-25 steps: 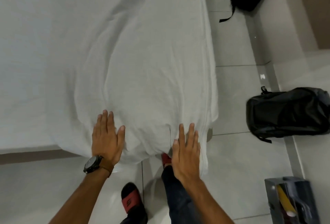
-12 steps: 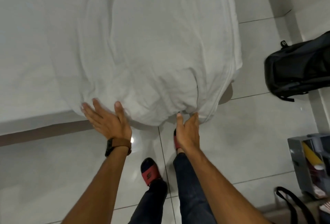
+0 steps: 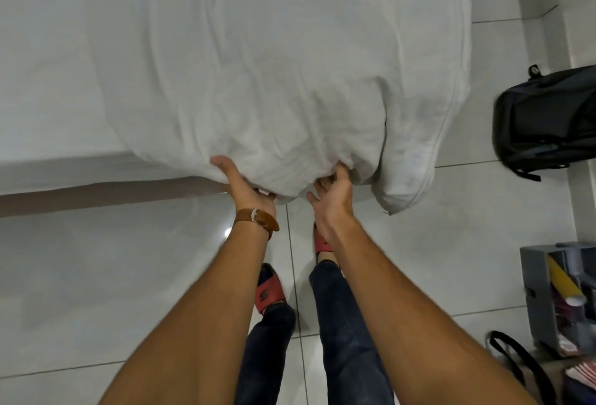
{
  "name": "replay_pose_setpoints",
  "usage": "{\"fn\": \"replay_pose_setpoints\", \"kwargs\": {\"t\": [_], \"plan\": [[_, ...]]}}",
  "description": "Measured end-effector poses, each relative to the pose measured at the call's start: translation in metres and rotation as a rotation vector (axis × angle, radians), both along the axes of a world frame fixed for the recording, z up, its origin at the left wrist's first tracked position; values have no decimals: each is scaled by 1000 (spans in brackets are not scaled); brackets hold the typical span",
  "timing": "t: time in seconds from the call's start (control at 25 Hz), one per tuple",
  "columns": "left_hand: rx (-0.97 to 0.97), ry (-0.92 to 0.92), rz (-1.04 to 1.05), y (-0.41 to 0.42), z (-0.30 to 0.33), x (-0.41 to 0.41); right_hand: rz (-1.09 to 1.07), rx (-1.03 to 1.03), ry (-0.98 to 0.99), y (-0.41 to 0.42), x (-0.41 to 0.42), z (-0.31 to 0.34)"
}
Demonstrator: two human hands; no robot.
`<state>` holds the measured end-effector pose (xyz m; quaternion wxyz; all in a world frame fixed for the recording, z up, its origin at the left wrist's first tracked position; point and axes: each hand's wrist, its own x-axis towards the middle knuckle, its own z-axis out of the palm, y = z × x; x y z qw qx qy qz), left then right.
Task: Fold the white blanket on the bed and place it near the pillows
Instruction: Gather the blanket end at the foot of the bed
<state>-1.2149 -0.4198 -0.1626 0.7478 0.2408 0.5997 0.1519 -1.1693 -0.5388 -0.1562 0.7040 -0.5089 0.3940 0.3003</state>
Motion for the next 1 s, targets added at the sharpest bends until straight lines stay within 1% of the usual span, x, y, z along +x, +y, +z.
{"fn": "replay_pose_setpoints", "kwargs": {"t": [0.08,0.16,0.28,0.36,0.44,0.52,0.6,0.72,0.76,0.8,0.92,1.0], "plan": [[-31,-102,67,1,-17,6,-150,115,-7,1,-1,-18],[-64,-174,126,2,-33,10,-248,210,-4,1,-2,-38],[-88,-145,173,5,-52,14,-320,235,4,-3,7,-57],[-133,-75,246,6,-59,15,-313,234,-12,-4,18,-60],[-194,-48,262,-1,-55,12,-281,264,-48,-3,21,-52],[-245,-84,207,-10,-36,4,-225,276,-50,-1,8,-29],[-298,-149,156,-22,-24,-15,-185,248,-13,-1,-20,-6],[-493,-196,72,-37,-6,-55,-175,197,90,-4,-68,23],[-515,-206,59,-38,-2,-68,-173,181,129,-4,-85,31],[-506,-202,64,-37,0,-83,-177,171,155,-5,-101,35],[-381,-167,151,-25,11,-122,-254,188,220,-9,-143,28],[-321,-181,182,-19,30,-136,-339,298,314,-2,-155,19]]}}
